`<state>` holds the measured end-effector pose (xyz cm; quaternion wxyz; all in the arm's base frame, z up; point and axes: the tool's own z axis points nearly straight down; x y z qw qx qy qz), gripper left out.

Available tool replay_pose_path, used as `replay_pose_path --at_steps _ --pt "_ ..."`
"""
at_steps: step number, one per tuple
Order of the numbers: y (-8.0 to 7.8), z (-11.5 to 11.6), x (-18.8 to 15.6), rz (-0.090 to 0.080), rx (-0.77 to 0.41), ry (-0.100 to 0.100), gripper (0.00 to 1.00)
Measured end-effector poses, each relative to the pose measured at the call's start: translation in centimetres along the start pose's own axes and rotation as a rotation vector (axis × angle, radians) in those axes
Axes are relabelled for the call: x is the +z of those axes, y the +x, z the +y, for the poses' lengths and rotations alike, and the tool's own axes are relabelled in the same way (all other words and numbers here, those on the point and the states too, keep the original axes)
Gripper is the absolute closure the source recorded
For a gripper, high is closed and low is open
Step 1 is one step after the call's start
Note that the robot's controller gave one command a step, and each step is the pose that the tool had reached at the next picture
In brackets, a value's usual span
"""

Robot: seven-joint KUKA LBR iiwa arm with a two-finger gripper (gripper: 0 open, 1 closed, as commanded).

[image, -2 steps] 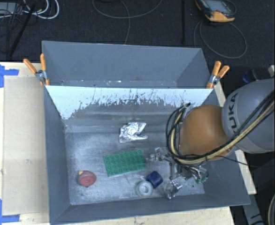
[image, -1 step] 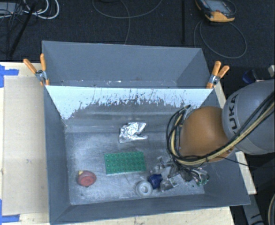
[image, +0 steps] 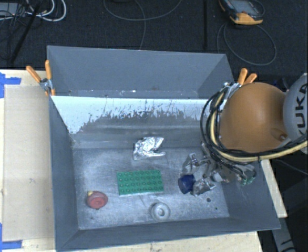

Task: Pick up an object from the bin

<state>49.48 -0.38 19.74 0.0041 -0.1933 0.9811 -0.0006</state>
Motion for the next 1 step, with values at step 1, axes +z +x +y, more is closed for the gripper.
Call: replay_pose_path --at_steps 1 --pt "0.54 -0.57 -5.27 0.004 -0.399 -0.003 1.00"
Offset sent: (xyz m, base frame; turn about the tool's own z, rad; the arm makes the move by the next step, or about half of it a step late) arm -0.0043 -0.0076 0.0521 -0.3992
